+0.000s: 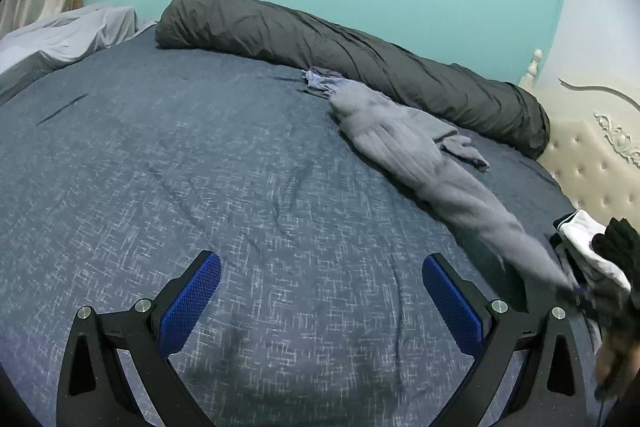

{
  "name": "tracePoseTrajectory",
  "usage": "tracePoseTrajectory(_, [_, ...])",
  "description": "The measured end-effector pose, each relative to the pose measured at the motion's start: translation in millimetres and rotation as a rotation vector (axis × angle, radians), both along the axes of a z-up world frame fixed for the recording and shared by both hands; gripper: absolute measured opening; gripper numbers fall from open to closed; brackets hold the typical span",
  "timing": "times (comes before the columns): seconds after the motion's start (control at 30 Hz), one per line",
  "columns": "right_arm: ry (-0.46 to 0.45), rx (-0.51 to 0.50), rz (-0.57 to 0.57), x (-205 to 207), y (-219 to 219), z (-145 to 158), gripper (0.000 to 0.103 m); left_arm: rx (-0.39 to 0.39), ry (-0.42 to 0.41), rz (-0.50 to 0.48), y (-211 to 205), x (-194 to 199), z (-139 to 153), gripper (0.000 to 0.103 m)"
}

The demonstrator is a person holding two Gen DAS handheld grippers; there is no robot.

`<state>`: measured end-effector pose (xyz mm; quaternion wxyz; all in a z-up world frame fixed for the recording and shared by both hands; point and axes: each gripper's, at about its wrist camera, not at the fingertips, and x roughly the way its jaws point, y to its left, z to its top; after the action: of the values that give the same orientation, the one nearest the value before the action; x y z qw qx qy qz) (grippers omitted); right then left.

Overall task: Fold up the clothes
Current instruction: 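Lift the hoodie sleeve with the right gripper and pull it toward the left tool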

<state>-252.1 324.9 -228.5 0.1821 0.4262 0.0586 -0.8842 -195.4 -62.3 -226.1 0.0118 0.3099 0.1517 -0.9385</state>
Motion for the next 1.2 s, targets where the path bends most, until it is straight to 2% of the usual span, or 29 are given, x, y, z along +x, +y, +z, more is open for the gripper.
tracePoseTrajectory(0.1, [-0.08,0.023,-0.028,16,8,-16,0.018,-0.014,-0.003,0.03,-11,2,-4,0.103])
tracePoseTrajectory(0.13, [-0.082,0.033,-0.051,18,10,-17,0.024,-0.008,-0.006,0.035,-14,3,-6,0.103])
tracePoseTrajectory(0.2, [-0.047,0.021,-0.09,19,14,-7,0.027,-0.003,-0.013,0.045,-20,3,-10,0.103])
tracePoseTrajectory(0.3, [0.032,-0.022,-0.133,15,17,18,0.04,-0.017,-0.024,0.053,-25,-1,-16,0.103])
tracePoseTrajectory(0.37, [0.084,-0.015,-0.134,2,10,33,0.061,-0.019,-0.03,0.055,-27,-4,-19,0.103])
tracePoseTrajectory(0.4, [0.091,-0.02,-0.133,-9,5,35,0.065,-0.014,-0.031,0.054,-28,-4,-21,0.103])
tracePoseTrajectory(0.5, [0.08,-0.042,-0.122,-52,-14,31,0.067,-0.016,-0.034,0.056,-32,-5,-23,0.103])
tracePoseTrajectory(0.73, [0.024,-0.038,-0.101,-126,-72,-3,0.075,-0.024,-0.048,0.065,-35,-10,-30,0.103])
tracePoseTrajectory(1.0, [0.04,0.061,-0.076,-174,-115,-37,0.076,-0.01,-0.081,0.072,-44,-16,-40,0.103])
tracePoseTrajectory(1.1, [0.016,0.081,-0.077,-184,-120,-51,0.076,0.005,-0.092,0.074,-46,-17,-43,0.103])
tracePoseTrajectory(1.13, [0.003,0.076,-0.074,-186,-120,-55,0.07,0.003,-0.093,0.074,-45,-18,-44,0.103])
tracePoseTrajectory(1.17, [-0.003,0.068,-0.069,-186,-119,-58,0.052,0.001,-0.094,0.073,-44,-18,-44,0.103])
tracePoseTrajectory(1.2, [-0.005,0.062,-0.066,-186,-119,-60,0.04,-0.008,-0.093,0.072,-43,-17,-44,0.103])
